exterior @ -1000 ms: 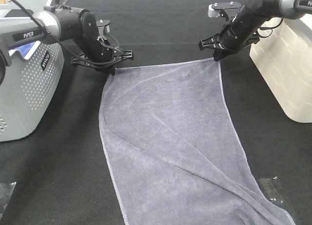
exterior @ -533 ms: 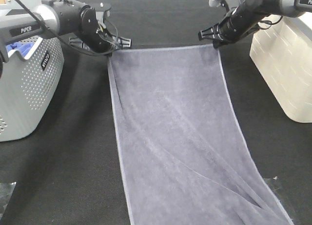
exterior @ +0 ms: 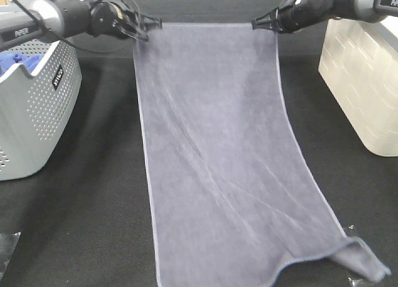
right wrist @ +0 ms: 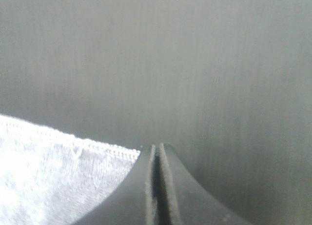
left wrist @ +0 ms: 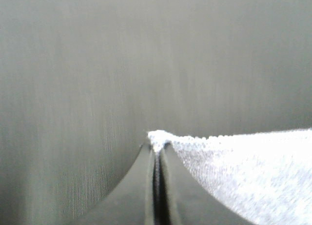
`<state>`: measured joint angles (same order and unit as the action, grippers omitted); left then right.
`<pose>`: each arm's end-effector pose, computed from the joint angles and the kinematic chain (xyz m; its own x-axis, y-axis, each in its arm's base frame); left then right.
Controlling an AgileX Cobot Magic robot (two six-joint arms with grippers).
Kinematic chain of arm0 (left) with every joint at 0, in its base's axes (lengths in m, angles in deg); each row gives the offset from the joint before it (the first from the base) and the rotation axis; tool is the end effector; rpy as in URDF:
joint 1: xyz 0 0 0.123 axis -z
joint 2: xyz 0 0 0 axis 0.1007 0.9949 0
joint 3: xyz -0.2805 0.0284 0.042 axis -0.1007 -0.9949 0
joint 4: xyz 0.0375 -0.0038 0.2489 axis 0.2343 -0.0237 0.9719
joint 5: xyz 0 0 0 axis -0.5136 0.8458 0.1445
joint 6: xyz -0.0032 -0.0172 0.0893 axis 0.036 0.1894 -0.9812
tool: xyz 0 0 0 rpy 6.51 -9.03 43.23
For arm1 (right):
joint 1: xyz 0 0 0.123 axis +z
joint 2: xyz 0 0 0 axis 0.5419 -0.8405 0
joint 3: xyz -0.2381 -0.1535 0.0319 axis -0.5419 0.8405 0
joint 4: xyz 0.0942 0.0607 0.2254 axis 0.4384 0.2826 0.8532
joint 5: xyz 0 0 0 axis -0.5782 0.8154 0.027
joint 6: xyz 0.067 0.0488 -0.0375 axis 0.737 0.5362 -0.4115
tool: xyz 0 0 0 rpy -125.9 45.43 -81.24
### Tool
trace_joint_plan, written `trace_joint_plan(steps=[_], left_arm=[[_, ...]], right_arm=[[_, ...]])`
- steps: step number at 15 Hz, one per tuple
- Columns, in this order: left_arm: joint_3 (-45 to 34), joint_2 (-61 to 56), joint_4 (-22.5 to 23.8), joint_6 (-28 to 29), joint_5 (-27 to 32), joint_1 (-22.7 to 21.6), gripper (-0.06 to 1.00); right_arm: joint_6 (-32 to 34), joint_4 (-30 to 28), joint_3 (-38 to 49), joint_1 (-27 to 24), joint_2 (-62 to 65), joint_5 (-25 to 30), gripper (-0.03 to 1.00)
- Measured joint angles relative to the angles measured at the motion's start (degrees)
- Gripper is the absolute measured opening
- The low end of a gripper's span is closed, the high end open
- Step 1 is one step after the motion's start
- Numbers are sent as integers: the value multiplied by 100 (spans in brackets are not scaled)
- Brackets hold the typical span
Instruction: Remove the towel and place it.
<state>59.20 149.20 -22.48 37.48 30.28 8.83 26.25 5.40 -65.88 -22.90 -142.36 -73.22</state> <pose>0.5768 -0.1451 0.1548 -0.4403 -0.0543 -0.8962 0.1332 0.9832 -0.1250 0.5609 0.1003 0.1724 -0.4330 -0.1780 -0.8836 -0.2383 0.9680 -0.0782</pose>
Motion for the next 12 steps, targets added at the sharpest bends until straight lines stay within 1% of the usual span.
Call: trace_joint_plan(steps=[3, 4, 5, 6, 10, 11, 12], left_arm=[[6, 17, 126, 115, -745, -92, 0], [11, 86, 155, 126, -974, -97, 0], [17, 206, 178, 132, -1152, -103, 0], [23, 401, 189, 143, -1341, -115, 0], [52, 791, 212, 149, -1450, -132, 1], [52, 825, 166, 155, -1387, -132, 6], [52, 837, 132, 160, -1312, -155, 14]], right_arm=[[-69, -34, 0, 29, -6, -705, 0], [-86, -57, 0, 23, -6, -900, 0], [-103, -92, -6, 23, -69, -1215, 0], [-132, -103, -11, 23, -155, -1387, 0], [-143, -132, -11, 11, -785, -1914, 0], [-143, -132, -11, 11, -905, -2000, 4], [-143, -132, -11, -6, -1003, -2040, 11]])
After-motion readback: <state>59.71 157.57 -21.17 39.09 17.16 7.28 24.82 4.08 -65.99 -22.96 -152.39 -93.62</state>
